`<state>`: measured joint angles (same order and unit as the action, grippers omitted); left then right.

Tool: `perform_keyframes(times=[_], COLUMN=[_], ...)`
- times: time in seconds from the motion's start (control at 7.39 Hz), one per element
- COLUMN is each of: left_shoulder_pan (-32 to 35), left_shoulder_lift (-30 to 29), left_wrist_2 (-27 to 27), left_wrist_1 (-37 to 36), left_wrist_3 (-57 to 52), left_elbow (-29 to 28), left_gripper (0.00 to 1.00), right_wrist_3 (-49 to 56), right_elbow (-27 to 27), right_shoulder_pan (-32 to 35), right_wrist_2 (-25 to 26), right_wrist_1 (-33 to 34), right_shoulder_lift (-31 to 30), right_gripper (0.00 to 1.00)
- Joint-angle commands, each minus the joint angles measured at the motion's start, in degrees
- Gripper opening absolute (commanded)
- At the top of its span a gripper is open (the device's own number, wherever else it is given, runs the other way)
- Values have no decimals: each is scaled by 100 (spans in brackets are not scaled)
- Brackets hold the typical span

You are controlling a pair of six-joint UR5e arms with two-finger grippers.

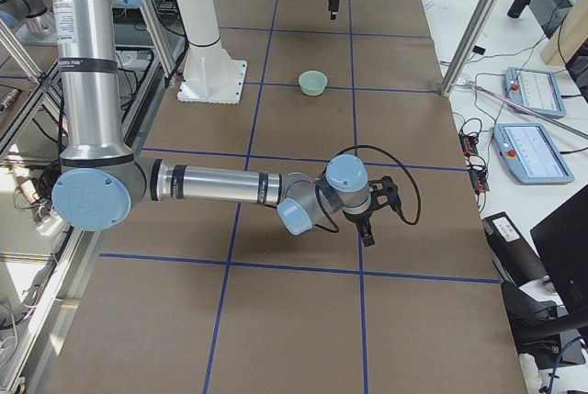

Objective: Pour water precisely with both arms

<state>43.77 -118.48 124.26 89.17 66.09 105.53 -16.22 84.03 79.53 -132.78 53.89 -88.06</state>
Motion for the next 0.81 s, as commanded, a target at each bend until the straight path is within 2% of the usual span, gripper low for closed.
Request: perform_keyframes(times=[0.0, 0.14, 0.27, 0.68], left_shoulder_pan=[-998, -1368, -1406, -1477], left_shoulder_lift=[-857, -1235, -1378, -1432], left_wrist_2=[-577, -875, -912, -913], left_wrist_1=[-714, -691, -639, 325], left_wrist_3=[482, 805, 791, 782], left_elbow=[-250, -635, -891, -1717], left_gripper=[99, 99, 99, 99], right_wrist_3=[196, 355, 391, 400], right_elbow=[17, 26, 52, 219], right_shoulder_pan=[-9, 157, 289, 273], right_wrist_2=[-264, -475, -729, -846], right_wrist_1=[332, 515, 796, 807], right_shoulder_lift=[-10, -19, -1, -133], right_gripper=[98, 98, 98, 98])
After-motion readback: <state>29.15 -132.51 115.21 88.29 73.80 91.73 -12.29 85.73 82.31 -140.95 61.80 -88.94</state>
